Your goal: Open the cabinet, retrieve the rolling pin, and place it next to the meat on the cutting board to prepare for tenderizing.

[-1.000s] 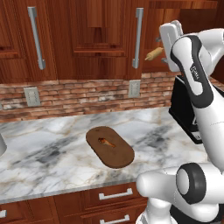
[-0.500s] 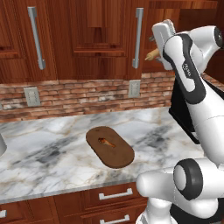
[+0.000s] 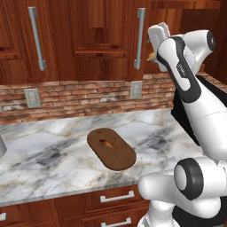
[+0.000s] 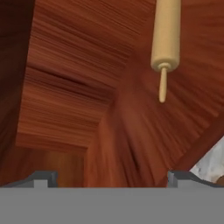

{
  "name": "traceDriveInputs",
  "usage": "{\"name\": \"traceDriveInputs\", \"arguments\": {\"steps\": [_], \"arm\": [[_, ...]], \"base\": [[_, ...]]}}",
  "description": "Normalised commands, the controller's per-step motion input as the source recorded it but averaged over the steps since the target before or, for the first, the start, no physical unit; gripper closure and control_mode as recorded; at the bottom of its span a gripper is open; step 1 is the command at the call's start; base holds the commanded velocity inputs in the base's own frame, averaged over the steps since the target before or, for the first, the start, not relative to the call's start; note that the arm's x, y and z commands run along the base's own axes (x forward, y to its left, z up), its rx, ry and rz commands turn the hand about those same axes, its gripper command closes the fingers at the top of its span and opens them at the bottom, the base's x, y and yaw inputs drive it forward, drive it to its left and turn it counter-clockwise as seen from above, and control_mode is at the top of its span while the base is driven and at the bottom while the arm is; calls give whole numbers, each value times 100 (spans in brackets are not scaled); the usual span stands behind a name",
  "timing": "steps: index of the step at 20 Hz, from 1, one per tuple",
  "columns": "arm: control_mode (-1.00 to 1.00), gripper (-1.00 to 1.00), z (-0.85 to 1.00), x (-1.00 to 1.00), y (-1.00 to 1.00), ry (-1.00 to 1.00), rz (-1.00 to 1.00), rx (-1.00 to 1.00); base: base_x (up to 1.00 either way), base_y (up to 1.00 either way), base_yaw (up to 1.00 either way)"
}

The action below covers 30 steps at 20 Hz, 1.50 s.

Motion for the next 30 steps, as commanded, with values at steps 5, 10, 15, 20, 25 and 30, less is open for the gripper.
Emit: {"name": "traceDriveInputs", "arguments": {"steps": [5, 10, 15, 20, 25, 30], "arm": [[-100, -100, -7, 13, 20, -2, 8, 0], [-100, -100, -5, 0, 27, -5, 18, 0], [-100, -100, -13, -6, 41, -5, 26, 0], [-100, -100, -24, -19, 55, -5, 27, 0], [-100, -100, -32, -41, 76, -10, 24, -1], [-100, -100, -25, -80, 91, -23, 16, -10]], "base": [[0, 0, 0], [0, 0, 0], [0, 0, 0], [0, 0, 0], [0, 0, 0], [0, 0, 0]]}}
